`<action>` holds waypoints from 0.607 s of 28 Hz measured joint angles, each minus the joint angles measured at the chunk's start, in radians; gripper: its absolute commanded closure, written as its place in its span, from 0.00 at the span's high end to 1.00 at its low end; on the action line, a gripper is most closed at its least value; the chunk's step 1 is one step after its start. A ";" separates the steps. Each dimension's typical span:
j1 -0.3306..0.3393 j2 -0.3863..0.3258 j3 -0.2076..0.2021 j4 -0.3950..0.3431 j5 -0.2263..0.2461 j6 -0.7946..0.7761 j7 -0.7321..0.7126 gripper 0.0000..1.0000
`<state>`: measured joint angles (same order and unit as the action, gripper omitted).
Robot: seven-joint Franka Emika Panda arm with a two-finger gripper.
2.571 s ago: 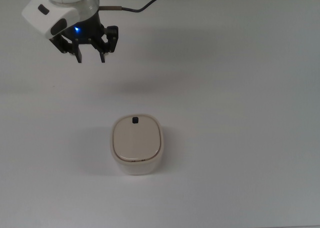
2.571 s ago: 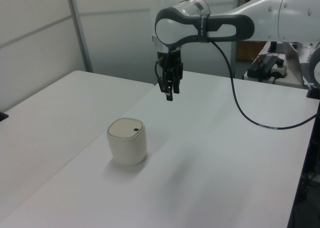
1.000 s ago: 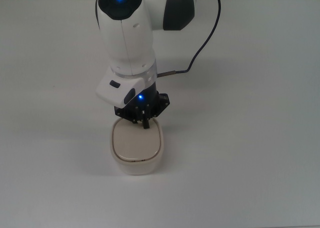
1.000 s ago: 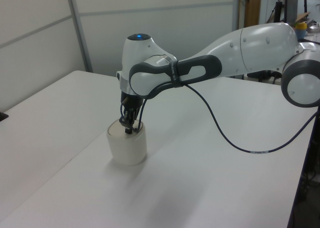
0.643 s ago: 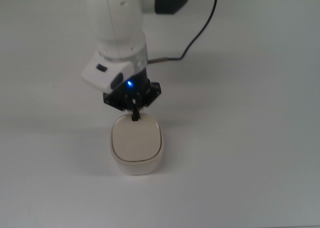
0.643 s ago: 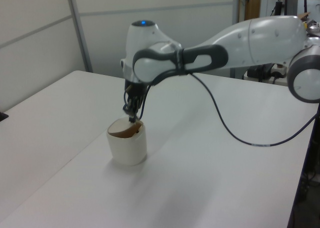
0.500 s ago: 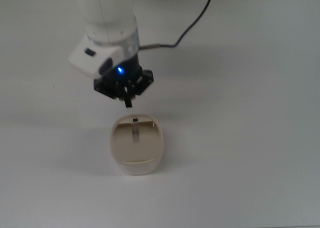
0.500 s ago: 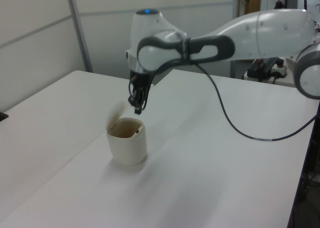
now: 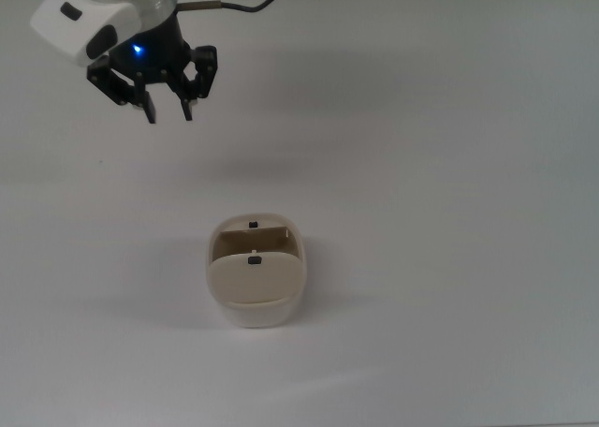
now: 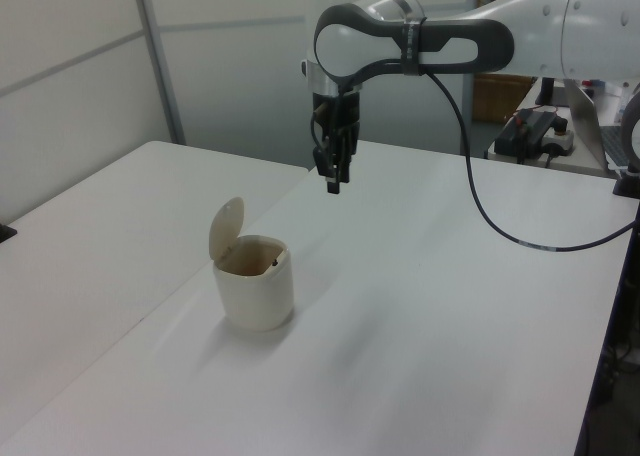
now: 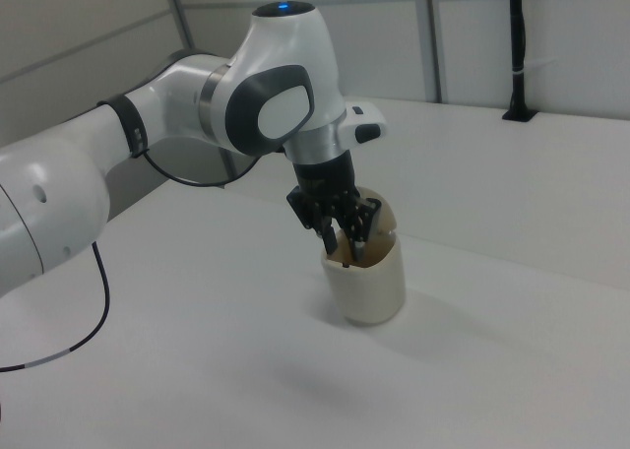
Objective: Open the trash can
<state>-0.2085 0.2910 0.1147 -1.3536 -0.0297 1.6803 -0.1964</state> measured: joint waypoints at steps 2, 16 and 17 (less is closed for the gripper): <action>0.001 0.000 0.000 -0.001 -0.023 -0.015 0.000 1.00; 0.007 0.000 0.000 -0.004 -0.037 -0.067 0.000 1.00; 0.007 0.000 0.000 -0.004 -0.037 -0.067 0.000 1.00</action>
<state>-0.2018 0.2912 0.1144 -1.3580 -0.0666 1.6131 -0.1964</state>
